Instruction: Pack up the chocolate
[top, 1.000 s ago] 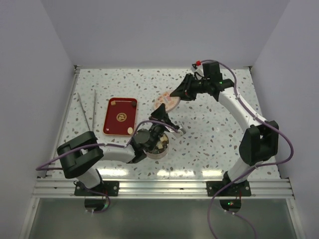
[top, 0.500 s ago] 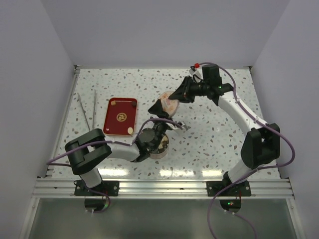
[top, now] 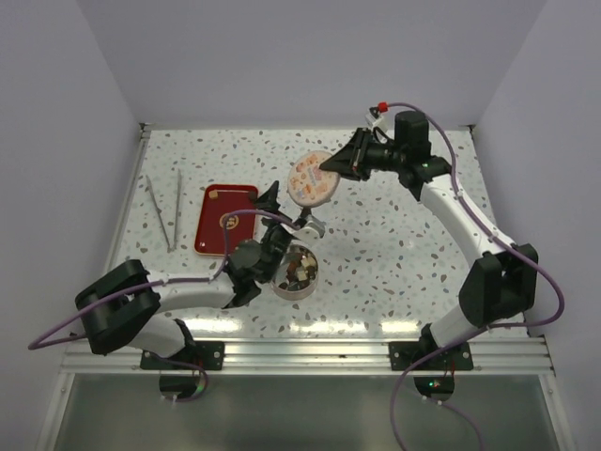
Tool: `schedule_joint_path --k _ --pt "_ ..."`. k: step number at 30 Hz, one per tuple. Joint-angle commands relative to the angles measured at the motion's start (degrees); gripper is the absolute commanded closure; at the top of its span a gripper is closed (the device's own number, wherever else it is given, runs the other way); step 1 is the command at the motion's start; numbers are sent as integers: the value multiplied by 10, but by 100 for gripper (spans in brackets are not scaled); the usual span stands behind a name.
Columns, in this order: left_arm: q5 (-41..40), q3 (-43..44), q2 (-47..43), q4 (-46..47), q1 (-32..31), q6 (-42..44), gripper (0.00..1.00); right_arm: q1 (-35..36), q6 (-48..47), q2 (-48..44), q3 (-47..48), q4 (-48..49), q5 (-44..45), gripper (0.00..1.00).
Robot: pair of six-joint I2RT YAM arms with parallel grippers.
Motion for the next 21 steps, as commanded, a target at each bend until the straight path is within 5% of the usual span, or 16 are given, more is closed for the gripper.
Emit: schedule_joint_path --k 1,14,21 --pt "15 -16 -31 4 3 -73 0 -18 -4 -19 20 54 9 100" --pt "24 -79 -110 -76 19 -213 0 -39 41 -68 -36 133 9 100" --pt "83 -80 -240 -231 75 -404 0 -47 25 -109 -104 131 1 100"
